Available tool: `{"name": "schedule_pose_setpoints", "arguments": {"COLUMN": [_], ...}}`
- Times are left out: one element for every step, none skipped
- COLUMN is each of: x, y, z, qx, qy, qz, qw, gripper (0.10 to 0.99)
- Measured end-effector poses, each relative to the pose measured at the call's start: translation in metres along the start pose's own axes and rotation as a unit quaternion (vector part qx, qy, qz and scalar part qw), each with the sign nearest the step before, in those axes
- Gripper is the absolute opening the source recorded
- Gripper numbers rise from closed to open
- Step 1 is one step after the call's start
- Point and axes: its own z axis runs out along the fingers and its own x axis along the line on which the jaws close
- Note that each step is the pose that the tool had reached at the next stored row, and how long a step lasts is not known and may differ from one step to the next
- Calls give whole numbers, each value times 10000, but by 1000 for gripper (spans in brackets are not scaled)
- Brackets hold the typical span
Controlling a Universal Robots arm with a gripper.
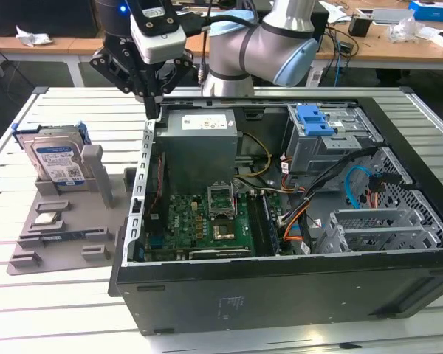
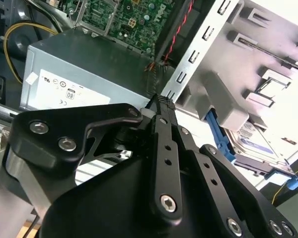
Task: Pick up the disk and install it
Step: 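Reach for the disk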
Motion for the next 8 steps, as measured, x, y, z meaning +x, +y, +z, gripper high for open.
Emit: {"name": "schedule_pose_setpoints", "arguments": {"x": [13,27,46,67,85,97,108,128], "y": [-1,-2,-4,-5,-6,-7,-8,-10], "z": [-1,-1,-1,-2,-2,-2,-3,-3], "qx": [0,0,0,0,0,0,0,0], "qy": [0,0,0,0,0,0,0,0], "qz": [0,-1,0,0,0,0,0,0], "qw": [10000,10000,10000,10000,10000,10000,10000,10000], "gripper": [106,106,106,106,106,106,106,106]}}
